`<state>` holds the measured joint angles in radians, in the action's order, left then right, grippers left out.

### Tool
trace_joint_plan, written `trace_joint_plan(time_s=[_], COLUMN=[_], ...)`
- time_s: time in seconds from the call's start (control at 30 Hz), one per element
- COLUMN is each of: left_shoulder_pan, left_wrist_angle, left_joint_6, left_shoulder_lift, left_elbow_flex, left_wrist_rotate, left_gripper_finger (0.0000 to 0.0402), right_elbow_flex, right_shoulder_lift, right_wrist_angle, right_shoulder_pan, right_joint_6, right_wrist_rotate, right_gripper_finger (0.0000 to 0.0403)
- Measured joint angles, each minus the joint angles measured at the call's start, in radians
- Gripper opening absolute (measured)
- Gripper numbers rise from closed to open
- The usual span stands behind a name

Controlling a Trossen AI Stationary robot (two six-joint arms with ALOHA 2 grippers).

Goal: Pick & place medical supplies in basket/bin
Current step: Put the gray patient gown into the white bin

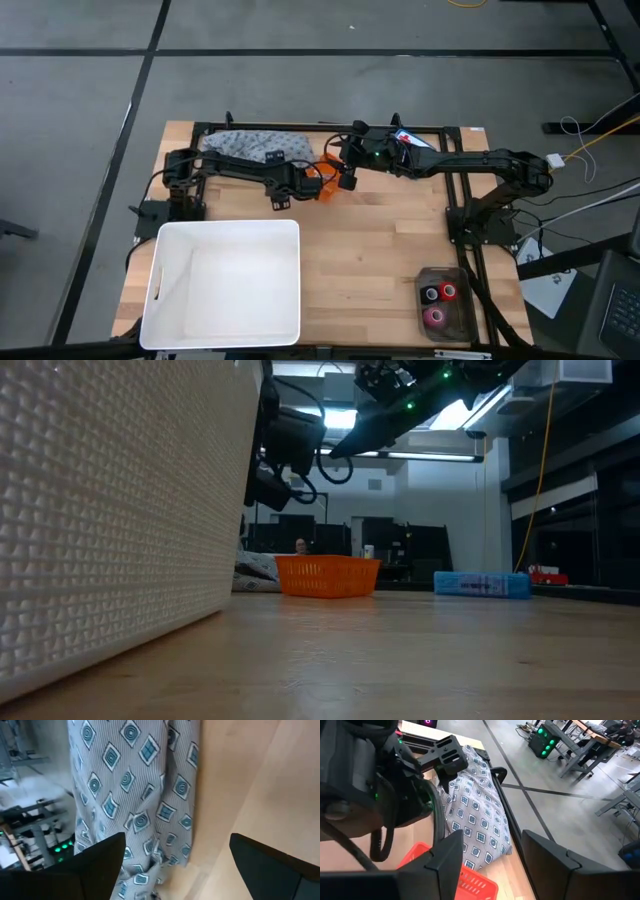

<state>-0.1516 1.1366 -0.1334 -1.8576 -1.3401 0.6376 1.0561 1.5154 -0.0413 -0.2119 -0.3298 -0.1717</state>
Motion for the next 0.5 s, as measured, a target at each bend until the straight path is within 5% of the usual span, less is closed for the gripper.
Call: trace_joint_plan(time_s=[0.2,0.5], left_shoulder_pan=[-0.009,-0.04], left_wrist_angle=[-0.012,-0.011], left_joint_6=[0.048,0.034], left_shoulder_lift=[0.0,0.0], left_elbow_flex=[0.009,0.009], left_wrist_rotate=[0.073,0.032], left_gripper_finger=[0.0357,0.0357], right_elbow_flex=[0.0,0.0], right_shoulder_lift=[0.0,0.0], right_wrist_angle=[0.004,0.004], right_shoulder_pan=[0.0,0.0], right_joint_6=[0.0,-0.008], right_wrist_rotate=[0.0,-0.011], right_gripper_finger=[0.0209,0.0209])
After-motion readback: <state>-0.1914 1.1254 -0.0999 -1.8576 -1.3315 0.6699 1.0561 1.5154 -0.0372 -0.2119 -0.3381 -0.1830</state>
